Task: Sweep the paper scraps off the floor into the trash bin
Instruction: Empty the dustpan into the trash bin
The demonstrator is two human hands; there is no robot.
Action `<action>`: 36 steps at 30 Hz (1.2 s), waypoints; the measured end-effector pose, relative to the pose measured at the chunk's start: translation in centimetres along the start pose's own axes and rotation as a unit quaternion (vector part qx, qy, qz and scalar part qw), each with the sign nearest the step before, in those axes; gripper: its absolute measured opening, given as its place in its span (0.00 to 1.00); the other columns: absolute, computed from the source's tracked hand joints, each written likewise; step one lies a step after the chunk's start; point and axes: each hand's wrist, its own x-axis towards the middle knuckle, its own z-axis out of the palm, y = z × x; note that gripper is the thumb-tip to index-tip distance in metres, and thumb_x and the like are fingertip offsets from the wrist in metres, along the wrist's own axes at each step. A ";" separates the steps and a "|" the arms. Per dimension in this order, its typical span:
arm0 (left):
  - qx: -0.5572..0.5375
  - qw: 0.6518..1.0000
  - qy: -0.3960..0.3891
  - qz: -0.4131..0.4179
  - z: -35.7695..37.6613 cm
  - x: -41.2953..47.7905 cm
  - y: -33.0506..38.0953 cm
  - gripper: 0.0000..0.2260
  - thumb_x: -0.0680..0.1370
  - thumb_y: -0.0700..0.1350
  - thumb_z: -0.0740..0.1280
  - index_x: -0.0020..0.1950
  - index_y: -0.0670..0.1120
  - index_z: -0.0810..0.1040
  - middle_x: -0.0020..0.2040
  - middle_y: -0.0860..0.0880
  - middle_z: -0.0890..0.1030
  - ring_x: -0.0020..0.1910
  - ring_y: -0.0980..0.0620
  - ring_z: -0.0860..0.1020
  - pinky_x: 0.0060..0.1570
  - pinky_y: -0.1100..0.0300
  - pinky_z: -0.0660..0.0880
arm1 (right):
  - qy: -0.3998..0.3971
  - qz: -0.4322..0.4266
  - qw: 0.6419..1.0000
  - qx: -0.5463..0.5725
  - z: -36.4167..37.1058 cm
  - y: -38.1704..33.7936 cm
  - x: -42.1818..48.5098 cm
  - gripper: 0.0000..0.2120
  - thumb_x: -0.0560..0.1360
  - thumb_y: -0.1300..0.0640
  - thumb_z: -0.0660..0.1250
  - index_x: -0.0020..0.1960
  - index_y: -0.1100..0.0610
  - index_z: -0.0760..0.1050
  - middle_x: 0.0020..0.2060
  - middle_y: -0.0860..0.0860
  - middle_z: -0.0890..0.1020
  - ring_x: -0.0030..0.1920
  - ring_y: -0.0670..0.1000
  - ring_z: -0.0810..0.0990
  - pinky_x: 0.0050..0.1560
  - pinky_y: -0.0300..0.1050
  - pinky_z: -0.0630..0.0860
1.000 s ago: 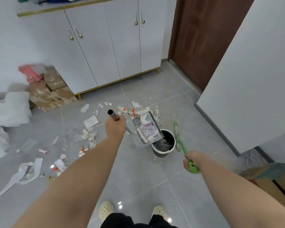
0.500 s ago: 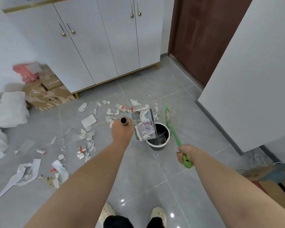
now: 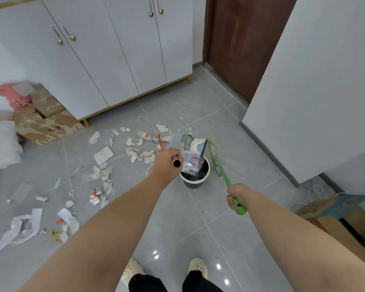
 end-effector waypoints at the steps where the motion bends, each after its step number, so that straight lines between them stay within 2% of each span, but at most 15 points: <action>1: 0.003 1.000 -0.005 0.012 0.1 -0.2 0.2 0.17 0.72 0.45 0.57 0.39 0.33 0.78 0.36 0.37 0.80 0.36 0.41 0.77 0.40 0.51 0.73 | 0.001 -0.004 1.000 -0.012 -0.1 0.0 -0.2 0.15 0.81 0.62 0.51 0.37 0.62 0.64 0.22 0.56 0.69 0.18 0.50 0.65 0.18 0.37 0.62; 4: 0.023 0.999 -0.022 0.032 0.1 -0.4 0.2 0.15 0.71 0.44 0.57 0.38 0.35 0.79 0.36 0.40 0.81 0.38 0.41 0.79 0.40 0.52 0.74 | 0.007 -0.009 1.000 -0.022 -0.3 -0.3 -0.7 0.13 0.81 0.62 0.50 0.39 0.63 0.64 0.27 0.57 0.68 0.25 0.51 0.63 0.22 0.40 0.62; 6: 0.026 0.998 -0.028 0.047 0.1 -0.6 0.4 0.13 0.70 0.42 0.58 0.38 0.36 0.80 0.36 0.41 0.82 0.37 0.42 0.79 0.39 0.52 0.75 | 0.017 -0.007 1.000 -0.016 -0.8 -0.2 -1.1 0.12 0.82 0.62 0.50 0.41 0.63 0.64 0.27 0.56 0.67 0.24 0.50 0.63 0.19 0.37 0.62; 10: 0.039 0.995 -0.051 0.080 -0.3 -0.8 0.6 0.12 0.71 0.41 0.59 0.38 0.36 0.78 0.36 0.43 0.81 0.36 0.43 0.78 0.39 0.54 0.74 | 0.023 0.004 0.999 0.049 -1.4 0.0 -2.3 0.11 0.81 0.61 0.53 0.40 0.59 0.64 0.30 0.53 0.66 0.15 0.47 0.63 0.17 0.28 0.62; 13: 0.056 0.990 -0.073 0.111 -0.8 -0.8 0.4 0.09 0.70 0.39 0.59 0.38 0.38 0.78 0.37 0.45 0.81 0.37 0.45 0.78 0.39 0.57 0.73 | 0.016 0.016 0.997 0.078 -1.4 0.1 -2.9 0.11 0.81 0.60 0.55 0.39 0.59 0.64 0.30 0.52 0.65 0.22 0.47 0.62 0.18 0.27 0.63; 16: 0.077 0.982 -0.088 0.148 -1.2 -0.8 -0.2 0.06 0.69 0.37 0.61 0.37 0.40 0.78 0.35 0.47 0.80 0.35 0.47 0.77 0.37 0.56 0.73 | 0.015 0.029 0.996 0.088 -1.2 0.0 -3.1 0.13 0.81 0.60 0.55 0.38 0.59 0.64 0.29 0.52 0.65 0.20 0.47 0.62 0.18 0.26 0.62; 19: 0.101 0.977 -0.093 0.166 -0.9 -1.3 -0.8 0.04 0.67 0.33 0.64 0.35 0.40 0.77 0.33 0.49 0.78 0.32 0.48 0.76 0.34 0.57 0.73 | 0.021 0.004 0.999 0.025 -0.7 0.0 -3.0 0.11 0.81 0.61 0.52 0.40 0.61 0.64 0.28 0.54 0.66 0.21 0.48 0.63 0.18 0.30 0.61; 21: 0.087 0.979 -0.098 0.159 -0.4 -1.9 -1.1 0.06 0.66 0.31 0.64 0.33 0.41 0.75 0.31 0.55 0.73 0.30 0.52 0.72 0.32 0.61 0.69 | 0.026 -0.004 0.999 -0.037 -0.4 0.2 -2.8 0.14 0.81 0.62 0.50 0.38 0.63 0.64 0.27 0.56 0.67 0.25 0.50 0.63 0.23 0.40 0.62; 22: 0.079 0.980 -0.101 0.155 -0.2 -2.2 -1.1 0.08 0.66 0.30 0.63 0.33 0.42 0.74 0.31 0.56 0.71 0.30 0.53 0.71 0.33 0.63 0.67 | 0.027 -0.005 0.998 -0.058 -0.3 0.4 -2.8 0.14 0.81 0.62 0.50 0.38 0.63 0.64 0.27 0.56 0.67 0.25 0.50 0.63 0.26 0.41 0.61; 24: 0.077 0.978 -0.115 0.156 0.2 -2.6 -1.3 0.07 0.67 0.31 0.64 0.34 0.42 0.75 0.33 0.54 0.74 0.31 0.51 0.73 0.35 0.63 0.68 | 0.033 -0.006 0.997 -0.076 -0.2 0.7 -2.8 0.15 0.81 0.61 0.50 0.37 0.63 0.64 0.26 0.56 0.67 0.26 0.51 0.63 0.28 0.43 0.59; 28: 0.078 0.969 -0.160 0.173 -0.1 -2.8 -1.1 0.07 0.65 0.35 0.62 0.34 0.46 0.74 0.35 0.52 0.75 0.34 0.48 0.75 0.37 0.61 0.70 | 0.065 -0.018 0.992 -0.108 -0.3 1.1 -2.9 0.10 0.81 0.62 0.49 0.43 0.64 0.65 0.25 0.57 0.68 0.22 0.51 0.64 0.26 0.42 0.59; 30: 0.085 0.966 -0.165 0.181 -0.4 -3.1 -1.0 0.06 0.65 0.34 0.63 0.35 0.45 0.74 0.35 0.50 0.76 0.33 0.49 0.74 0.36 0.60 0.70 | 0.083 -0.033 0.987 -0.136 -0.2 1.2 -3.1 0.07 0.80 0.63 0.49 0.50 0.66 0.64 0.24 0.57 0.68 0.14 0.49 0.64 0.23 0.38 0.61; 32: 0.086 0.963 -0.159 0.198 -0.8 -3.3 -1.1 0.05 0.66 0.34 0.62 0.35 0.43 0.75 0.34 0.47 0.77 0.32 0.50 0.72 0.36 0.62 0.67 | 0.088 -0.042 0.984 -0.147 -0.2 1.3 -3.4 0.07 0.80 0.64 0.49 0.52 0.67 0.63 0.25 0.57 0.68 0.10 0.47 0.63 0.19 0.32 0.61; 33: 0.087 0.962 -0.156 0.205 -1.0 -3.4 -1.1 0.05 0.66 0.35 0.62 0.35 0.43 0.75 0.34 0.47 0.77 0.31 0.49 0.73 0.36 0.63 0.67 | 0.089 -0.041 0.982 -0.158 -0.2 1.2 -3.6 0.07 0.80 0.64 0.49 0.52 0.67 0.63 0.27 0.57 0.68 0.10 0.48 0.63 0.19 0.31 0.60; 36: 0.088 0.959 -0.146 0.226 -1.7 -3.6 -1.0 0.05 0.66 0.36 0.61 0.34 0.43 0.75 0.33 0.46 0.78 0.30 0.47 0.75 0.35 0.62 0.69 | 0.086 -0.039 0.973 -0.209 -0.3 1.2 -4.7 0.07 0.81 0.63 0.48 0.52 0.66 0.62 0.29 0.57 0.68 0.23 0.51 0.65 0.23 0.40 0.60</action>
